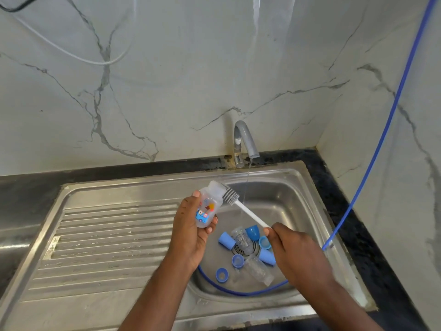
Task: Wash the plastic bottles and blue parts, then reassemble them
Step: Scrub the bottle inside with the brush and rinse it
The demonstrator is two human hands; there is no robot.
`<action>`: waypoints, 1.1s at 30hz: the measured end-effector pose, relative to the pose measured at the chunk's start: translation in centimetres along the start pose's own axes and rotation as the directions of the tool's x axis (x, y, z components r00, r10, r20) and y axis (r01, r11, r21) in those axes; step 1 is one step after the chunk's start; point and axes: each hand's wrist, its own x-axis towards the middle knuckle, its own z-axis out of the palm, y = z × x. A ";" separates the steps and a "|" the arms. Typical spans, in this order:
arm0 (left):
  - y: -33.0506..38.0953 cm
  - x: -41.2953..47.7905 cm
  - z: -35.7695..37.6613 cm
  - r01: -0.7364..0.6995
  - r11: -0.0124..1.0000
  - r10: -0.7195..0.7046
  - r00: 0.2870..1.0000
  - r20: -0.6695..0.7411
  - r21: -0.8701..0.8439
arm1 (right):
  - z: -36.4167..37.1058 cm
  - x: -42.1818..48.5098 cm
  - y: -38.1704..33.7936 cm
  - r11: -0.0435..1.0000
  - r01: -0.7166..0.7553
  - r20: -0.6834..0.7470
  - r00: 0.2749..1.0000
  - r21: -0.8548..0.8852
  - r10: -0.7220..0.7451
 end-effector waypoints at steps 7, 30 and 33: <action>0.7 -0.8 -1.0 0.360 0.932 -0.347 0.922 0.170 -0.049 | 1.7 0.7 1.4 0.948 0.092 0.004 0.995 0.305 -0.097; 4.2 -0.7 -4.8 0.198 0.934 -0.210 0.978 0.010 0.296 | -2.0 0.3 3.6 0.980 0.189 -0.115 0.974 -0.062 -0.196; 4.5 -0.1 -4.9 0.167 0.915 -0.184 0.983 0.012 0.367 | -2.1 0.3 3.7 0.950 0.240 -0.135 0.954 -0.198 -0.269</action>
